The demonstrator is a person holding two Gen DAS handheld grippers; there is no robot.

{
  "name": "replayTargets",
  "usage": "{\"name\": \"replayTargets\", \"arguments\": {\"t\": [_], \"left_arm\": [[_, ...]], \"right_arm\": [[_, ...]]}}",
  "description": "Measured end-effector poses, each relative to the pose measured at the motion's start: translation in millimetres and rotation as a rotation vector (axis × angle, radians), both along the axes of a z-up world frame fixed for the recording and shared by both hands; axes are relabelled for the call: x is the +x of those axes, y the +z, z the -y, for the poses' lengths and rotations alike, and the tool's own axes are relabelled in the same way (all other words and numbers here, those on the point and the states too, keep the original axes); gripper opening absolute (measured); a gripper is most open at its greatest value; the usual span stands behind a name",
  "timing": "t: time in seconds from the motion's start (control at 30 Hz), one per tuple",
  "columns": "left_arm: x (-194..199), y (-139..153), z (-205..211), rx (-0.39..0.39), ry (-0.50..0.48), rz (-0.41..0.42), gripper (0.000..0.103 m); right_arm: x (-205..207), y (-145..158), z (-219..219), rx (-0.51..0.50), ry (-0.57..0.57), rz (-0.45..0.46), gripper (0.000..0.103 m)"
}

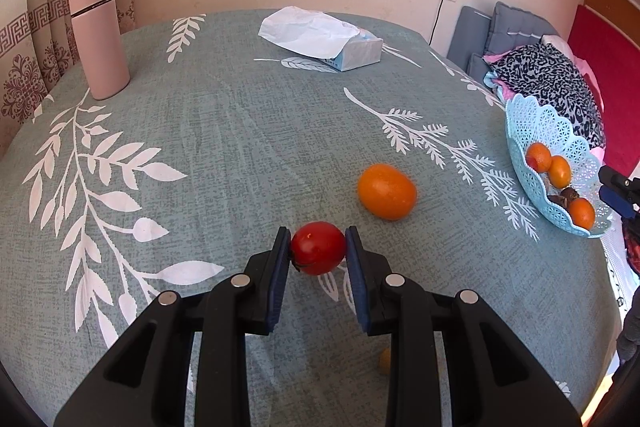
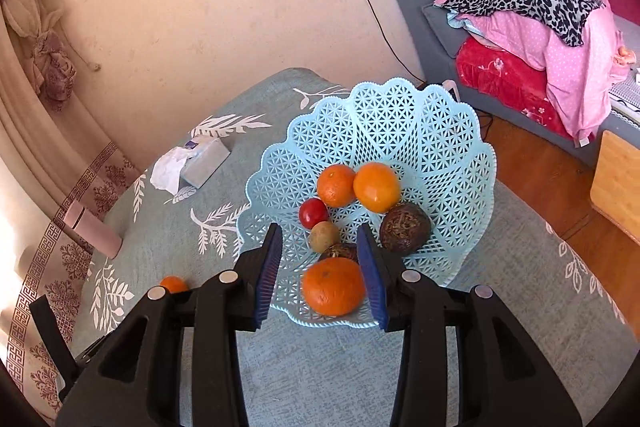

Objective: Organize fruits
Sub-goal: 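Release the orange into the basket with the right gripper while the left gripper carries the tomato, then lower the red tomato into the basket and open the left gripper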

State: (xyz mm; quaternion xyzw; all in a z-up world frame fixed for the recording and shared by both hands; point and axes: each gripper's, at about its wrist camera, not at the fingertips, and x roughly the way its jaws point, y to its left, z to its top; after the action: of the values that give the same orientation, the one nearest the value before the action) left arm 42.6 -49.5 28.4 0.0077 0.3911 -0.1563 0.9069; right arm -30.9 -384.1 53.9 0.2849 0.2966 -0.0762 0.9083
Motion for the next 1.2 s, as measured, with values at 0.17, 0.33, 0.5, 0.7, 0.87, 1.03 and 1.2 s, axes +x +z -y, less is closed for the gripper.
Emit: {"name": "replayTargets", "arguments": {"t": [0.17,0.33,0.5,0.7,0.87,1.03,1.2], "left_arm": [[-2,6,4,0.001,-0.003,0.008,0.028],[-9,16,16,0.008,-0.029,0.032,0.028],[-12,25,35,0.001,-0.069,0.036,0.028],[-18,42,72,-0.011,-0.149,0.064,0.028],[-21,54,110,-0.020,-0.225,0.082,0.028],[-17,59,145,-0.028,-0.296,0.078,0.028],[-13,58,180,-0.037,-0.362,0.059,0.028]], "right_arm": [[-6,5,9,0.012,-0.042,0.018,0.040],[-12,11,17,0.026,-0.071,0.037,0.040],[-21,20,26,0.039,-0.108,0.066,0.051],[-30,29,34,0.054,-0.137,0.094,0.051],[-34,33,38,0.062,-0.147,0.108,0.057],[-37,36,43,0.070,-0.160,0.119,0.057],[-41,38,52,0.089,-0.178,0.130,0.057]]}}
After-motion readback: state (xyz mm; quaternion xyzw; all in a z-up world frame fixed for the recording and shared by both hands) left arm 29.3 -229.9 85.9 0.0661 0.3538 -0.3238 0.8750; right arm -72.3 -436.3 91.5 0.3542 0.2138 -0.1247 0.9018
